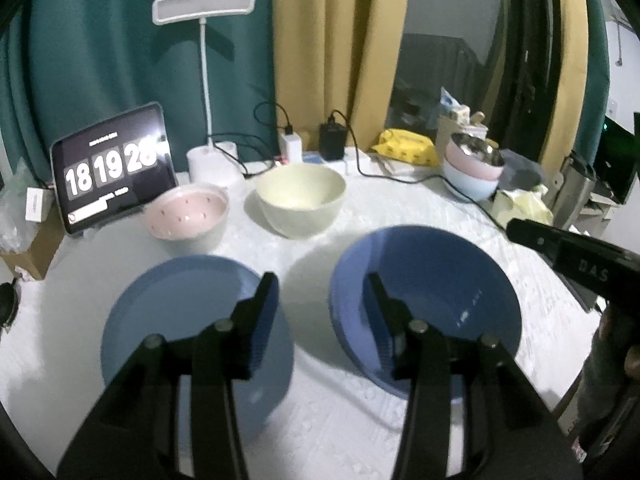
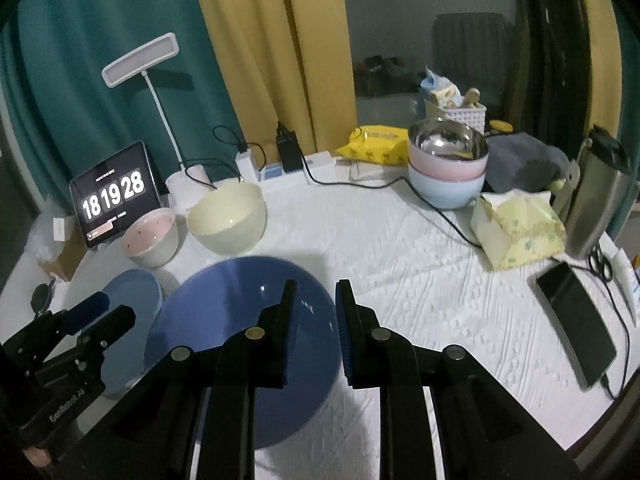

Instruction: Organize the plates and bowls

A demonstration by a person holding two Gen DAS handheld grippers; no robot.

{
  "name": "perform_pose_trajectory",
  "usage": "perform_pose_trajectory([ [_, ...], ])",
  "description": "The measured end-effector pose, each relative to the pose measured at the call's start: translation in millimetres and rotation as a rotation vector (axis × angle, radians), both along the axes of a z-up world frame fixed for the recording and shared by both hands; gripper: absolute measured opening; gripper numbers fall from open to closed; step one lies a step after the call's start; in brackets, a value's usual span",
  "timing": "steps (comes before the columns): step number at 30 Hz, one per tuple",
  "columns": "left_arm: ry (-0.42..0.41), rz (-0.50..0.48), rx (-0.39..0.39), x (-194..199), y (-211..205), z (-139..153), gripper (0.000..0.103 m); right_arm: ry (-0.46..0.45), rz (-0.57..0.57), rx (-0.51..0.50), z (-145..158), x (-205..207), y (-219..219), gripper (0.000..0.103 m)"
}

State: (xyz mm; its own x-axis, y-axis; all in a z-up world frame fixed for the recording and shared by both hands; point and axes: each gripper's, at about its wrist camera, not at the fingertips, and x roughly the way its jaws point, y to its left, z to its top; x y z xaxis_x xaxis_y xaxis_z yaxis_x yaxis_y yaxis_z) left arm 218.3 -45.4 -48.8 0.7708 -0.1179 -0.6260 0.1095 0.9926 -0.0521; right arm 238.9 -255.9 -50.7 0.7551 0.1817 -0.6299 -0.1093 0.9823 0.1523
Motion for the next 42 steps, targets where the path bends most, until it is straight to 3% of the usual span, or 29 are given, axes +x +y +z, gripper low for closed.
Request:
perform_pose_trajectory([
  [23,-0.025,0.028,0.018,72,25,23,0.046,-0.032,0.039,-0.071,28,65,33,0.02],
  [42,0.044,0.063,0.022,141,28,6,0.046,-0.008,0.072,-0.079,26,133,48,0.021],
])
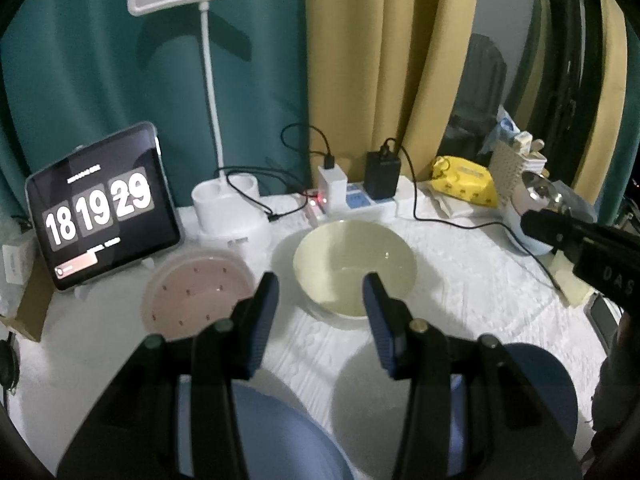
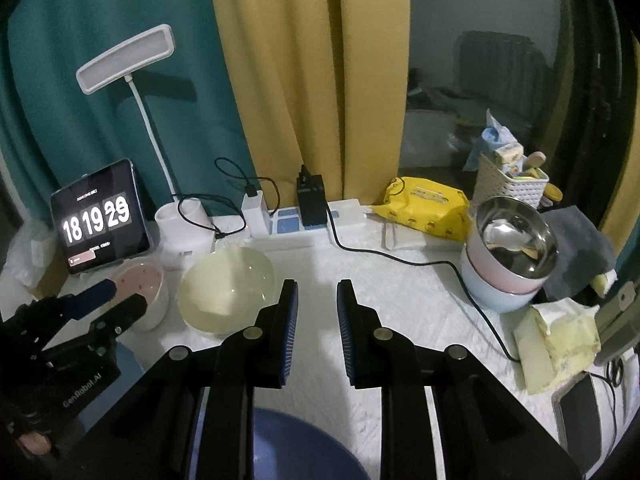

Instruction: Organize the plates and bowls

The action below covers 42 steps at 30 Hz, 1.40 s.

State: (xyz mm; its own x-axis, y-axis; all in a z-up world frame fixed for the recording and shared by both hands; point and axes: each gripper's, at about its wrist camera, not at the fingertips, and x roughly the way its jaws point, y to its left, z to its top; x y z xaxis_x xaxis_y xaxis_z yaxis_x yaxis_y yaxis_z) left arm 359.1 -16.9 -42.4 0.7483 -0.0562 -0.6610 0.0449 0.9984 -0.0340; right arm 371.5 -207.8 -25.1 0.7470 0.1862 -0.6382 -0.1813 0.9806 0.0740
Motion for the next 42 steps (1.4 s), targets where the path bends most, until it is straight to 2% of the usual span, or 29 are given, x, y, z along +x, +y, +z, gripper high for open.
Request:
perform_pose_trajectory([
  [9,0.074,0.034,-0.01,37,5,-26,0.046,0.06,0.031,0.016,-16,38,18,0.021],
  [15,0.133,0.045,-0.023,58,8,-44,0.045,0.13,0.037,0.031,-39,65,27,0.022],
  [18,0.155,0.054,-0.022,66,8,-51,0.045,0.182,0.046,0.05,-53,78,32,0.032],
  [24,0.197,0.075,-0.017,80,8,-64,0.045,0.259,0.06,0.07,-75,98,39,0.032],
  [35,0.275,0.058,-0.011,97,2,-85,0.045,0.321,0.069,0.028,-91,115,46,0.032],
  [42,0.29,0.037,-0.011,100,0,-87,0.045,0.351,0.104,-0.014,-97,120,55,0.032],
])
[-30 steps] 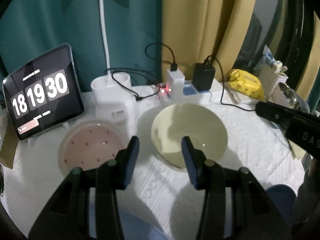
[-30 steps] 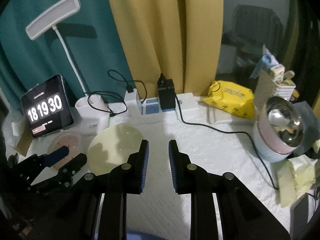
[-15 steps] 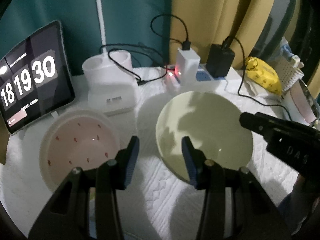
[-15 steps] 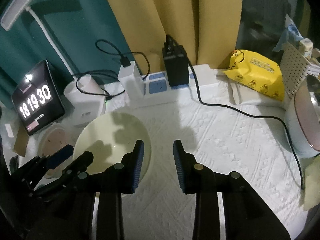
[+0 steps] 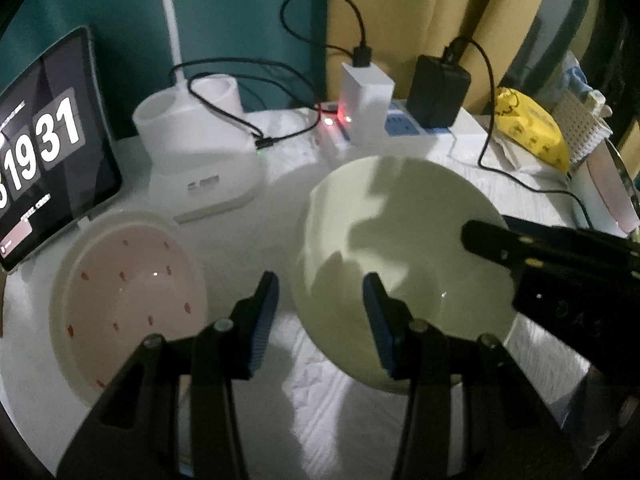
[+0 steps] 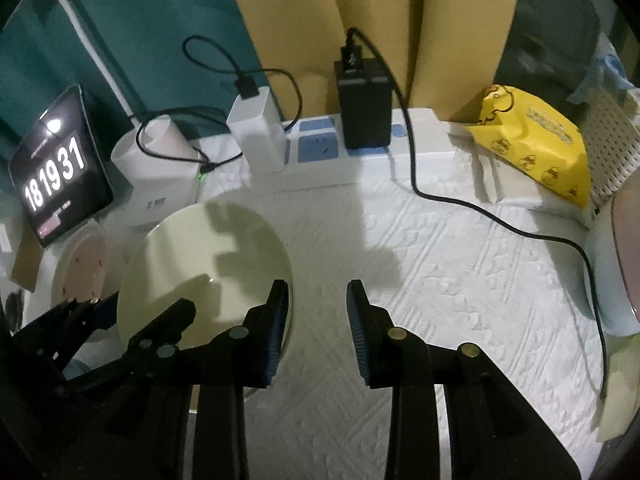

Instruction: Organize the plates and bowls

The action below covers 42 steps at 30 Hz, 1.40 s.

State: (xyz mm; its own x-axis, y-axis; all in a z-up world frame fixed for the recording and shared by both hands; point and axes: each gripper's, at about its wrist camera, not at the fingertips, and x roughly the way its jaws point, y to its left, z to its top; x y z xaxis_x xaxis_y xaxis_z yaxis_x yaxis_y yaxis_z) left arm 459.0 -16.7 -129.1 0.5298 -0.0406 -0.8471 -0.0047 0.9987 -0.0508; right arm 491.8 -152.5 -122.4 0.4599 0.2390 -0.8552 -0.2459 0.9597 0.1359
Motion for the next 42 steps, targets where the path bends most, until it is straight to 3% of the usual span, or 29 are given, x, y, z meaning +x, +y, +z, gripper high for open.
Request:
perform_pose_trajectory([
  [4,0.003,-0.025,-0.011,2,-4,-1,0.043,-0.002,0.009,-0.019,-1,1,3,0.031],
  [8,-0.006,-0.035,-0.004,1,-7,0,0.04,-0.02,0.044,-0.045,1,-2,14,0.013],
  [10,-0.009,-0.032,0.001,1,-7,0,0.037,-0.03,0.062,-0.069,1,-4,21,0.009],
  [18,-0.017,-0.025,-0.003,0,-3,0,0.029,-0.031,0.048,-0.057,5,-2,18,0.008],
  [42,-0.113,-0.037,-0.016,-36,-6,37,0.028,-0.141,0.005,-0.004,52,-41,5,0.007],
])
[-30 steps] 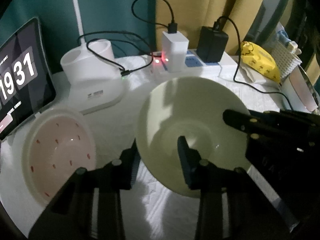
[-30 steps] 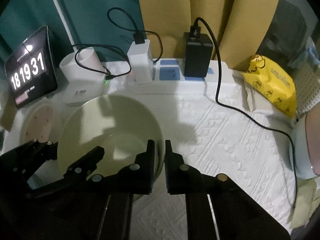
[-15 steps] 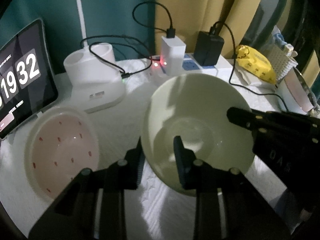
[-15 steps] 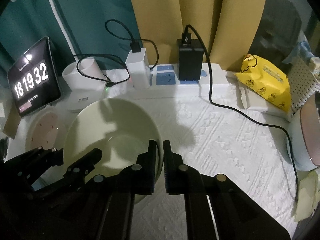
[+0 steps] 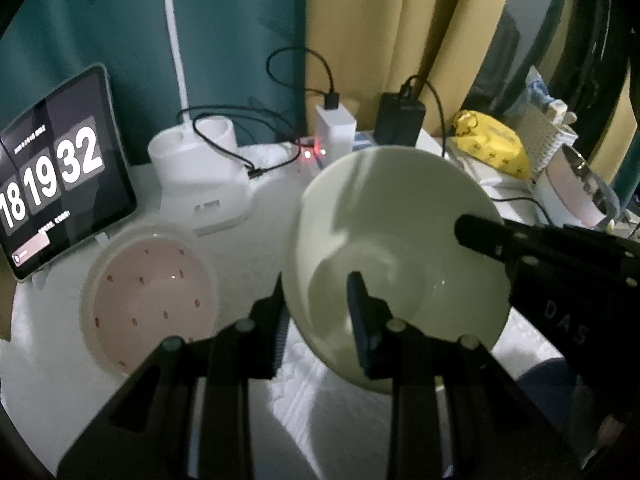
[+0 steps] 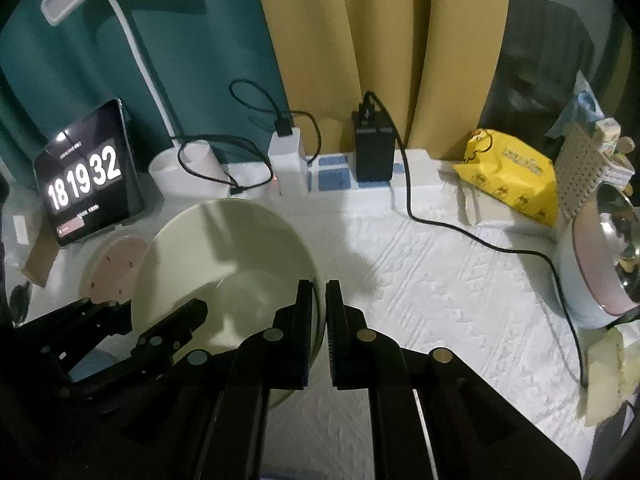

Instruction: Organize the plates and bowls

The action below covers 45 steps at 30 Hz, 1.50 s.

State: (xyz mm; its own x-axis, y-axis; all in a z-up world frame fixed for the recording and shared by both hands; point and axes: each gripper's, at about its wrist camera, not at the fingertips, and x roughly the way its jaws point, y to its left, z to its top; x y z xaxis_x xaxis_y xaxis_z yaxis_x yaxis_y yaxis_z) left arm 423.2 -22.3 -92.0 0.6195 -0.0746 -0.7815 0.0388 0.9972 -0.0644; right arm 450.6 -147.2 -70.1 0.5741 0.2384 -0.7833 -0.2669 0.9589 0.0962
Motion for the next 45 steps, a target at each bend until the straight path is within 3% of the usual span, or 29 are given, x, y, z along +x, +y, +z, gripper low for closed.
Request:
perform_pose_trajectory([
  [25,-0.115,-0.014,-0.009,-72,-6,60,0.028,-0.13,-0.016,0.011,63,-76,-12,0.007],
  [35,-0.127,-0.033,-0.014,-101,-11,66,0.028,-0.142,-0.034,0.018,71,-107,-19,0.007],
  [45,-0.104,-0.055,-0.015,-129,-25,50,0.028,-0.118,-0.059,0.02,60,-134,-35,0.007],
])
